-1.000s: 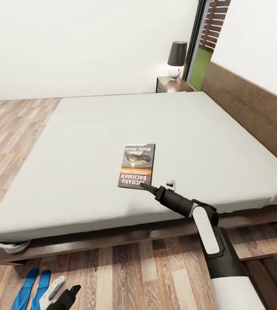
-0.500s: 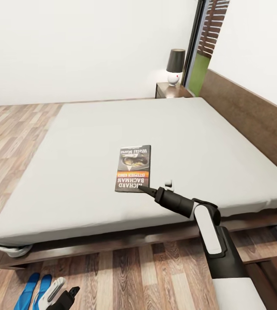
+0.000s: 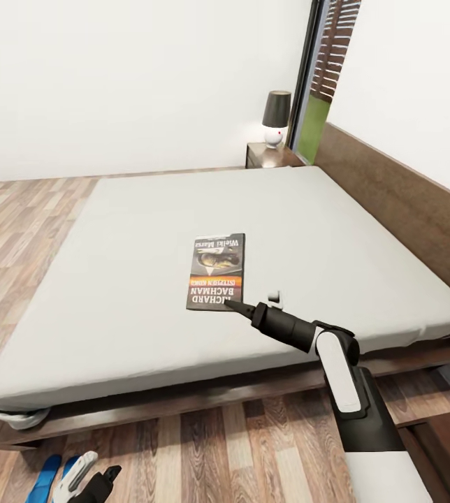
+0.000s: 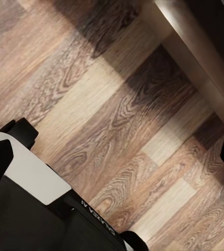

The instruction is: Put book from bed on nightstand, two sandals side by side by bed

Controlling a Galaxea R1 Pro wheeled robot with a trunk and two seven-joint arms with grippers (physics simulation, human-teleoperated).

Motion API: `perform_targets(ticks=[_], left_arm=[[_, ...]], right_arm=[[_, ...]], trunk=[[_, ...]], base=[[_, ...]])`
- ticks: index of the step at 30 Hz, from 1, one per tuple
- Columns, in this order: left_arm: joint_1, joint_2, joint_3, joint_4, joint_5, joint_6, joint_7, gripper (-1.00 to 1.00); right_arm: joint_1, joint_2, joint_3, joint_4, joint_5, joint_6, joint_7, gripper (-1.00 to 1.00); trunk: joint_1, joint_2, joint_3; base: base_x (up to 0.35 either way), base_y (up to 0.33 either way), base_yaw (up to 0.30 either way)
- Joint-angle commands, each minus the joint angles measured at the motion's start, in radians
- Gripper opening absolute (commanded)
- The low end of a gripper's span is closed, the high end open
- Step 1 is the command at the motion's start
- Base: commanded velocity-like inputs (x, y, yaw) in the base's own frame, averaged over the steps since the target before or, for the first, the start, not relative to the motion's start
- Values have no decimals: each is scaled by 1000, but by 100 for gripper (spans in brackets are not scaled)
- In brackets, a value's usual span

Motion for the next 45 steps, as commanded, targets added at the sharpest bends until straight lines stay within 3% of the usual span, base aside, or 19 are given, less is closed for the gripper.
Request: perform_targets(ticks=[1,13,36,45], left_arm=[[0,1,-1,-2,5,2,6,100],[0,1,0,-1,6,1,6,100],[0,2,0,-1,6,-1,7,100],[0,4,0,12,6,-1,6,100]], right_arm=[[-1,1,-1,0,5,4,4,-100],[-1,2,39,2,8,2,3,-100],[-1,2,43,2,8,0,3,-100],[-1,4,44,2,29,-2,3,-100]], trunk=[[-4,7,4],[-50,91,61],[-138,252,171],[-138,252,186]], base=[[0,0,-31],[0,0,-9],[0,0,0],[0,0,0]])
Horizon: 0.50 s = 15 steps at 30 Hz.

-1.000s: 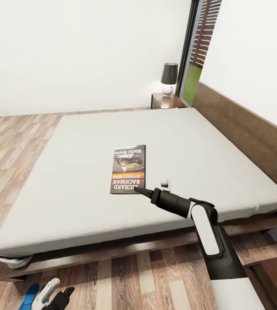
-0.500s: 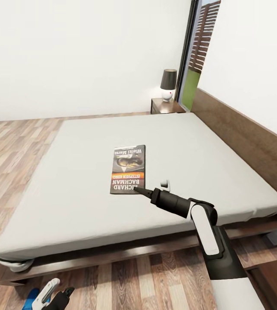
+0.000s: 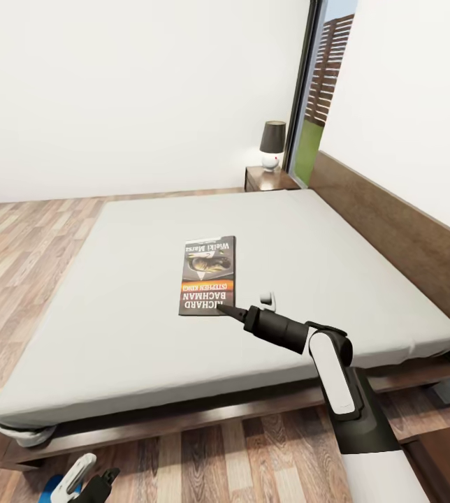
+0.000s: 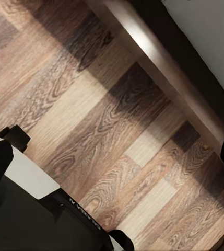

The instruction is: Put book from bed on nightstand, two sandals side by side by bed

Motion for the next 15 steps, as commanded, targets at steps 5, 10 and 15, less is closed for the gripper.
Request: perform_targets(ticks=[5,10,15], left_arm=[[0,0,-1,15,5,1,5,100],[0,0,-2,20,4,0,6,100],[2,-1,-4,21,3,-1,7,100]], right_arm=[[-1,1,-1,0,6,3,4,-100],[-1,2,0,0,6,3,4,-100],[-1,1,8,0,6,1,4,-100]], trunk=[[0,-1,8],[0,-1,16],[0,-1,24]], base=[[0,0,0],[0,0,0],[0,0,0]])
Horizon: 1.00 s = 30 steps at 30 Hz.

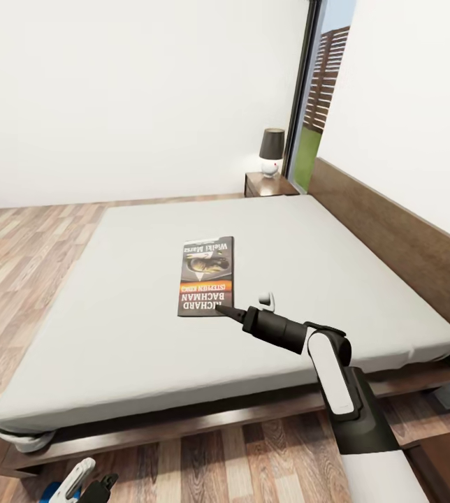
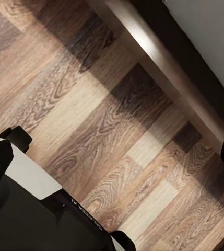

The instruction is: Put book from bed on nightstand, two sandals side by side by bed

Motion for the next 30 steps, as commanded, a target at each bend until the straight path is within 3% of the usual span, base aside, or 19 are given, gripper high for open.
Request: perform_targets(ticks=[1,15,19,30], left_arm=[[1,1,-1,-2,5,1,6,100],[7,1,-2,-1,4,1,6,100],[7,1,0,0,7,2,6,100],[7,1,0,0,7,2,6,100]], right_arm=[[-1,1,0,0,3,4,4,-100],[-1,1,17,0,4,3,1,-100],[-1,2,23,0,3,5,-34,-100],[-1,0,61,0,4,3,-47,-100]], trunk=[[0,-1,1],[0,-1,24],[0,-1,30],[0,-1,48]], base=[[0,0,0],[-2,1,0],[-162,129,0],[-76,60,0]])
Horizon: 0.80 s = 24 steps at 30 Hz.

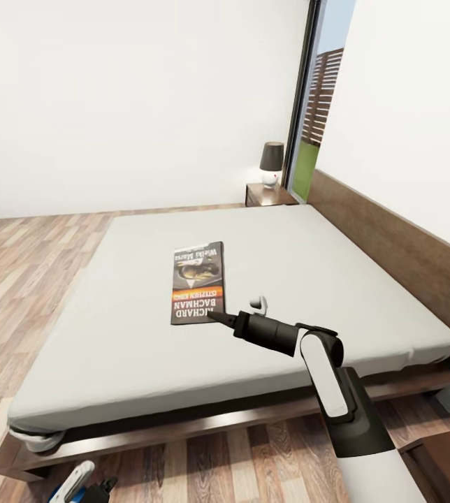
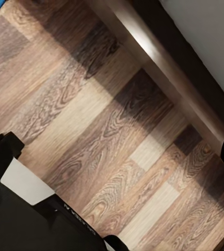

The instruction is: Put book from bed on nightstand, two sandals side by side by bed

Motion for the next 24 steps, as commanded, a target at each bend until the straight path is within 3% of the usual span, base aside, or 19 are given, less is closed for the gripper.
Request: perform_targets(ticks=[1,17,18,24], left_arm=[[0,1,-1,-2,5,1,6,100],[0,2,2,0,11,1,6,100],[0,-3,27,9,14,1,8,100],[0,-7,51,14,14,2,11,100]], right_arm=[[-1,1,0,0,4,4,5,-100],[-1,0,2,0,4,4,4,-100],[-1,-1,1,0,4,3,5,-100],[-1,-2,0,0,4,3,5,-100]], trunk=[[0,-1,1],[0,-1,27],[-4,6,32],[-27,48,60]], base=[[-12,10,0],[-3,2,0],[0,0,0],[0,0,0]])
